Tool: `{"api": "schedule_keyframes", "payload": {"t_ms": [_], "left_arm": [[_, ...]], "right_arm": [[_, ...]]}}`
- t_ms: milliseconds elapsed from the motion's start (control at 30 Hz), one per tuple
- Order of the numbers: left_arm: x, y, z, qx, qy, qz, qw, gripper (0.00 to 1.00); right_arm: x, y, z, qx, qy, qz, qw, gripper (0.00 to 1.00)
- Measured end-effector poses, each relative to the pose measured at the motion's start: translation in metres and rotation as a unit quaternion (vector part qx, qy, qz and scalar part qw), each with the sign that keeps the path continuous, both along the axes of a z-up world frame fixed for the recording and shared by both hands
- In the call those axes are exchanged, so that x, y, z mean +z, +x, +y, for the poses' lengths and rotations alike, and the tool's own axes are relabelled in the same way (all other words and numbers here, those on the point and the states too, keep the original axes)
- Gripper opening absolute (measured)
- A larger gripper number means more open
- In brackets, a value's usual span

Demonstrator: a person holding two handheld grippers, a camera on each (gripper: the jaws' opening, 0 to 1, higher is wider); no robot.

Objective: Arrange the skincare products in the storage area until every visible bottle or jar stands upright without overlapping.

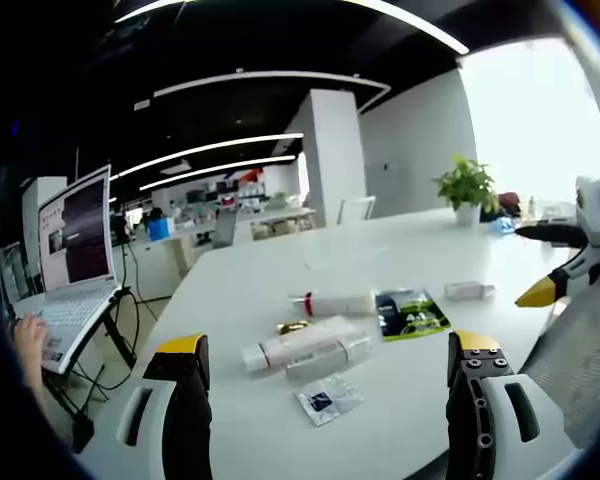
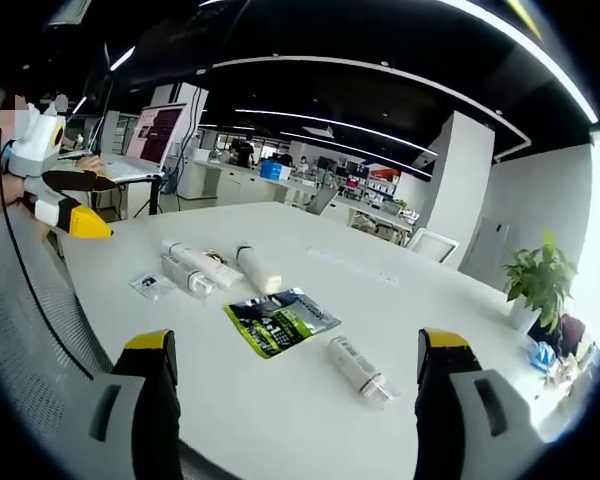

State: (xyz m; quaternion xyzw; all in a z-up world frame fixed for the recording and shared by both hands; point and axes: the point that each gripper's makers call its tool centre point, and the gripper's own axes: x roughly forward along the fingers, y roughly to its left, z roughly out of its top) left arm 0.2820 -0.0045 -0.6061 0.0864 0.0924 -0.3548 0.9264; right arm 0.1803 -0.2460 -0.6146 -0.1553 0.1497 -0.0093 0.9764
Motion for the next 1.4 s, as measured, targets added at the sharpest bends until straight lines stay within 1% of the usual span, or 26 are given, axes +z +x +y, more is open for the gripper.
{"api": "schedule_keyframes", "payload": {"t_ms": [300, 367, 433, 467, 500, 533, 567, 633, 667, 767, 800, 900, 1067, 1200, 1400], "left_arm": [[0.001, 0.003, 0.003, 0.013, 0.006, -0.004, 0.9999, 0.97], [0.000, 0.004, 0.004, 0.019, 0.007, -0.002, 0.9998, 0.97], [0.001, 0.003, 0.002, 0.019, 0.001, 0.006, 0.9998, 0.97], [0.002, 0.003, 0.000, 0.019, 0.001, 0.003, 0.9998, 0.97], [0.002, 0.002, 0.000, 0.018, 0.003, 0.001, 0.9998, 0.97], [0.001, 0.003, 0.001, 0.020, 0.014, -0.005, 0.9997, 0.97], [0.000, 0.003, 0.002, 0.023, 0.016, -0.003, 0.9996, 0.97], [0.000, 0.003, 0.002, 0.022, 0.013, -0.002, 0.9997, 0.97], [0.001, 0.003, 0.003, 0.023, 0.015, -0.006, 0.9996, 0.97], [-0.002, 0.002, 0.003, 0.019, 0.023, -0.002, 0.9995, 0.97], [-0.002, 0.003, 0.003, 0.020, 0.028, -0.006, 0.9994, 0.97], [0.000, 0.003, 0.004, 0.022, 0.029, -0.013, 0.9992, 0.97], [0.003, 0.004, 0.006, 0.028, 0.022, -0.014, 0.9992, 0.97], [0.001, 0.003, 0.005, 0.024, 0.030, -0.012, 0.9992, 0.97], [0.003, 0.004, 0.006, 0.030, 0.023, -0.010, 0.9992, 0.97]], "right_arm": [[0.006, 0.000, 0.002, 0.002, 0.000, -0.009, 1.0000, 1.00], [0.006, 0.000, 0.000, 0.000, -0.001, -0.010, 1.0000, 1.00], [0.008, 0.001, -0.003, 0.000, -0.003, -0.015, 0.9999, 1.00], [0.006, -0.001, -0.007, -0.007, -0.001, -0.011, 0.9999, 1.00], [0.007, -0.001, -0.007, -0.007, 0.003, -0.015, 0.9999, 1.00], [0.009, -0.001, -0.006, -0.005, 0.003, -0.018, 0.9998, 1.00], [0.010, -0.001, -0.005, -0.001, -0.004, -0.021, 0.9998, 1.00], [0.009, -0.001, -0.004, 0.001, -0.006, -0.018, 0.9998, 1.00], [0.009, -0.001, -0.004, 0.001, -0.005, -0.019, 0.9998, 1.00], [0.011, -0.001, -0.005, -0.002, -0.002, -0.022, 0.9998, 1.00], [0.010, -0.001, -0.005, -0.001, -0.004, -0.020, 0.9998, 1.00], [0.007, -0.001, -0.003, 0.002, -0.007, -0.012, 0.9999, 1.00], [0.009, -0.002, -0.004, 0.001, -0.005, -0.018, 0.9998, 1.00], [0.010, -0.002, -0.005, -0.001, -0.008, -0.017, 0.9998, 1.00], [0.010, -0.002, -0.007, -0.004, -0.008, -0.018, 0.9998, 1.00]]}}
